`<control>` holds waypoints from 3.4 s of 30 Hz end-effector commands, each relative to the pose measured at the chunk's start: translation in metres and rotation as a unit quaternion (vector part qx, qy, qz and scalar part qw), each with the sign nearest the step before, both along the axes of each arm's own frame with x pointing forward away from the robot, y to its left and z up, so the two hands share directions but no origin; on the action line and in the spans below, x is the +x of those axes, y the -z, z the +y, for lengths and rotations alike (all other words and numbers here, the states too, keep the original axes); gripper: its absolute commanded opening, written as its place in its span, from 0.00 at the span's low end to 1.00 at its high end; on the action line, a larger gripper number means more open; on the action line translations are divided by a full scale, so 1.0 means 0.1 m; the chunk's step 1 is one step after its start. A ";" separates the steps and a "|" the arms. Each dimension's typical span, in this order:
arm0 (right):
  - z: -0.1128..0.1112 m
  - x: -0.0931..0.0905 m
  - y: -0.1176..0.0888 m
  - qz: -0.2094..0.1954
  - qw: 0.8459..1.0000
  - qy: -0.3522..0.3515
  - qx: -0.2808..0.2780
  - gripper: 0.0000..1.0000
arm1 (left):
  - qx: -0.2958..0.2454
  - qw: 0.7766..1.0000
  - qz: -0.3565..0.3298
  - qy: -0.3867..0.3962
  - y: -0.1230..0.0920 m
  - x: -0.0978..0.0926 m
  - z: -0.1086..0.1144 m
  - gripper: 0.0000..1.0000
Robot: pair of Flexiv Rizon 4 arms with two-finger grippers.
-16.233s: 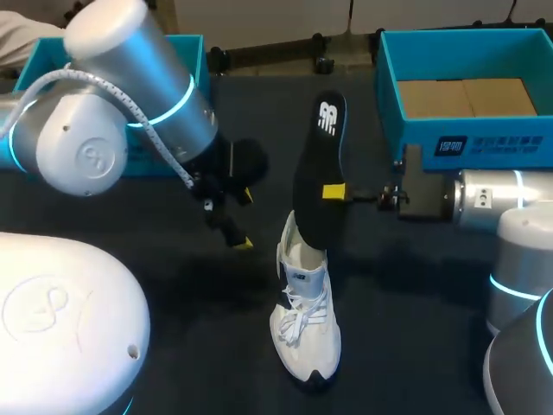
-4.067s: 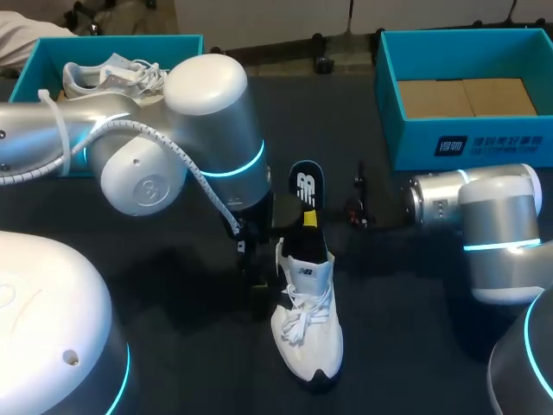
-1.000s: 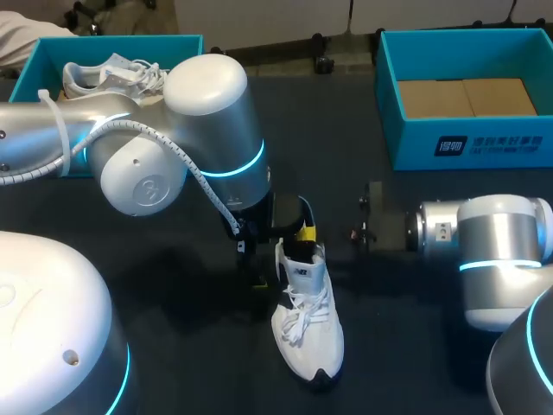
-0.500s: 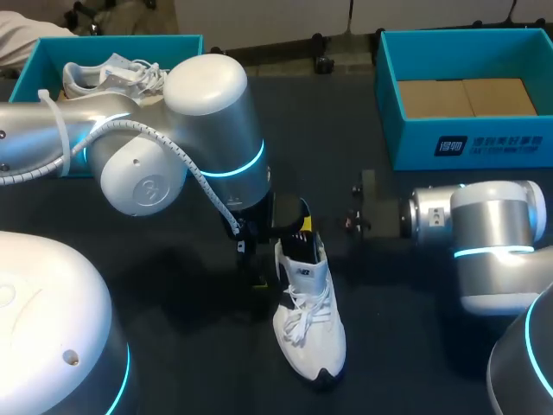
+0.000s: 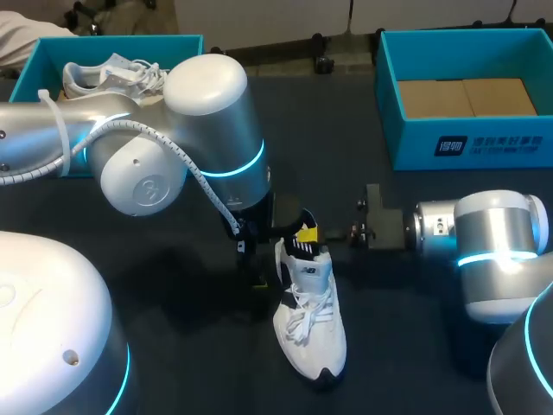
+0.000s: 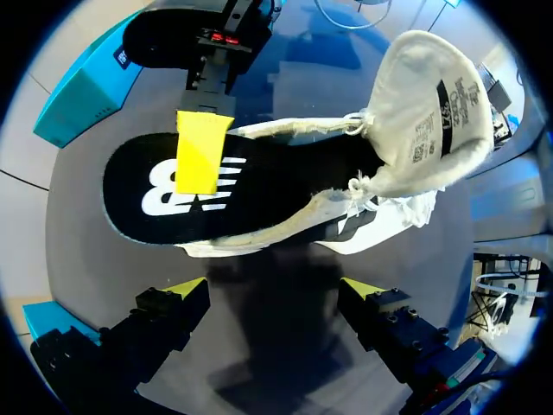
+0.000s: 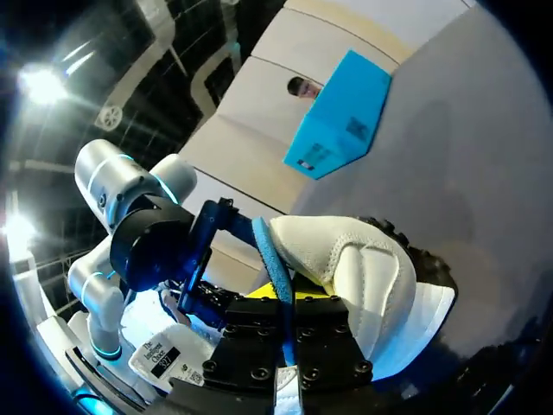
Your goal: Take the shoe out of the shoebox, open the shoe tongue, remove and reinsert the insole, then place the shoe into the shoebox
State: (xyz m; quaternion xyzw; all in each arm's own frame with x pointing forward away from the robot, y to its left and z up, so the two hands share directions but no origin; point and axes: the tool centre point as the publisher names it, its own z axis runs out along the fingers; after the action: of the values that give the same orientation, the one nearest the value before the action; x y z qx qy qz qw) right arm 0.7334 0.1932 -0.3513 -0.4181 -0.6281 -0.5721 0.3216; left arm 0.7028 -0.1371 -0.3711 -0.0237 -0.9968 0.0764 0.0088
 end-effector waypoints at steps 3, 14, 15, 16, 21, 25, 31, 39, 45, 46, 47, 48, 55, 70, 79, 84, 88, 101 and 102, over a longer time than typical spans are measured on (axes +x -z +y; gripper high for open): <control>0.01 -0.05 0.10 0.005 1.000 -0.005 0.001 0.00 | 0.000 1.000 -0.002 0.000 0.00 -0.01 0.01 1.00; 0.05 -0.02 -0.10 -0.045 0.999 -0.005 -0.001 0.40 | 0.000 1.000 -0.002 0.000 0.00 -0.01 0.01 1.00; 0.06 0.00 -0.11 -0.048 0.999 -0.009 -0.001 0.38 | 0.000 1.000 -0.002 0.000 0.00 -0.01 0.01 1.00; 0.07 0.01 -0.12 -0.050 0.999 -0.011 0.000 0.38 | 0.000 1.000 -0.002 0.000 0.00 -0.01 0.01 1.00; 0.14 0.07 -0.13 -0.052 0.998 -0.023 0.001 0.33 | 0.000 1.000 -0.002 0.000 0.00 -0.01 0.01 1.00; 0.15 0.09 -0.10 -0.046 0.999 -0.027 0.001 0.00 | 0.000 1.000 -0.002 0.000 0.00 -0.01 0.01 1.00; 0.11 0.06 -0.03 -0.031 0.999 -0.018 0.000 0.00 | 0.000 1.000 -0.002 0.000 0.00 -0.01 0.01 1.00; 0.03 -0.10 0.00 -0.019 1.000 0.007 -0.009 0.00 | 0.000 1.000 -0.002 0.000 0.00 -0.01 0.01 1.00; 0.04 -0.17 0.05 -0.015 0.999 0.023 -0.018 0.00 | 0.000 1.000 -0.002 0.000 0.00 -0.01 0.01 1.00; 0.04 -0.18 0.06 -0.013 0.999 0.025 -0.022 0.00 | 0.000 1.000 -0.002 0.000 0.00 -0.01 0.01 1.00; 0.05 -0.18 0.07 -0.013 0.999 0.025 -0.022 0.00 | 0.000 1.000 -0.002 0.000 0.00 -0.01 0.01 1.00; 0.06 -0.19 0.08 -0.013 0.999 0.024 -0.022 0.00 | 0.000 1.000 -0.002 0.000 0.00 -0.01 0.01 1.00; 0.08 -0.21 0.05 -0.010 0.999 0.031 -0.032 0.00 | 0.000 1.000 -0.002 0.000 0.00 -0.01 0.01 1.00; 0.13 0.04 -0.09 -0.025 0.999 -0.015 -0.024 0.33 | 0.000 1.000 -0.002 0.000 0.00 -0.01 0.01 1.00; 0.09 0.04 -0.04 0.000 0.999 -0.007 -0.033 0.00 | 0.000 1.000 -0.002 0.000 0.00 -0.01 0.01 1.00; 0.05 -0.02 0.02 0.030 0.998 0.016 -0.048 0.00 | 0.000 1.000 -0.002 0.000 0.00 -0.01 0.01 1.00; 0.04 -0.11 0.07 0.050 0.997 0.028 -0.052 0.00 | 0.000 1.000 -0.002 0.000 0.00 -0.01 0.01 1.00; 0.06 -0.19 0.04 0.040 0.997 0.038 -0.052 0.28 | 0.000 1.000 -0.002 0.000 0.00 -0.01 0.01 1.00; 0.06 -0.18 0.01 0.032 0.997 0.039 -0.055 0.38 | 0.000 1.000 -0.002 0.000 0.00 -0.01 0.01 1.00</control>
State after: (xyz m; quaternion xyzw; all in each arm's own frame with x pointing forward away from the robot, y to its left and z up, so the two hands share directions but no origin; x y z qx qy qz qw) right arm 0.7178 0.1986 -0.3544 -0.4755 -0.6295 -0.5342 0.3038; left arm 0.7027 -0.1371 -0.3712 -0.0237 -0.9968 0.0764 0.0088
